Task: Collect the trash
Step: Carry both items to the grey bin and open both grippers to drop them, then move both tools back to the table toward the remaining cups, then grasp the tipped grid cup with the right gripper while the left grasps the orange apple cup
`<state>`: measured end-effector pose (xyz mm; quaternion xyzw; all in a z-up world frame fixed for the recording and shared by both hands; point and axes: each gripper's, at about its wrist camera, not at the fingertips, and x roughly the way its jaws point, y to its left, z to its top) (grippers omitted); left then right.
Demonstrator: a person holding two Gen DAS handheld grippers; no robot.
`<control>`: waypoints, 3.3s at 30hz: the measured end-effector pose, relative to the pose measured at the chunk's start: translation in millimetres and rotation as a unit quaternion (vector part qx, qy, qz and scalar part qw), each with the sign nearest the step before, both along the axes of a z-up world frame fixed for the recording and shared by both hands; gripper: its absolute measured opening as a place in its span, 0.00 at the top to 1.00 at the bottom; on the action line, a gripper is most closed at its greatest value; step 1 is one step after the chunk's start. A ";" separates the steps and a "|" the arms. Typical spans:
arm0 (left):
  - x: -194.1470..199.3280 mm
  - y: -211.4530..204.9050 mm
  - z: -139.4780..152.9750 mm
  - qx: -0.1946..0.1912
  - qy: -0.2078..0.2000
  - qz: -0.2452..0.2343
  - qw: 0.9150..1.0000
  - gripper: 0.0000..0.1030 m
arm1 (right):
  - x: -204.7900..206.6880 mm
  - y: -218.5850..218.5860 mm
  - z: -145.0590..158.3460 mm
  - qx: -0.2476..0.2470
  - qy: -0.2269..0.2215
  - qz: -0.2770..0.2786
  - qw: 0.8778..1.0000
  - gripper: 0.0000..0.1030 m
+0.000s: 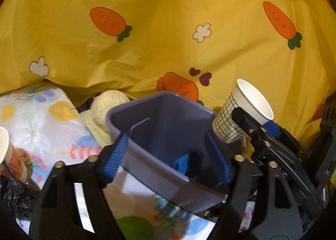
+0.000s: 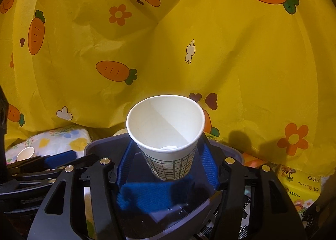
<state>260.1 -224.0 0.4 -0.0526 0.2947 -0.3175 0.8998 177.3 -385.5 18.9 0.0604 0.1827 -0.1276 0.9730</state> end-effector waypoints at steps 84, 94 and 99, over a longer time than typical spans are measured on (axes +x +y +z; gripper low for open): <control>-239.1 410.1 -32.9 0.040 0.026 0.543 0.838 0.06 | -88.7 374.2 -51.6 -0.047 0.141 0.435 0.888 0.96; -196.0 420.4 -49.1 0.042 0.084 0.545 0.833 0.15 | -101.4 329.4 -39.5 -0.026 0.111 0.428 0.896 0.96; -188.3 428.2 -59.9 0.022 0.106 0.536 0.837 0.25 | -108.1 314.2 -36.6 -0.020 0.103 0.436 0.894 0.96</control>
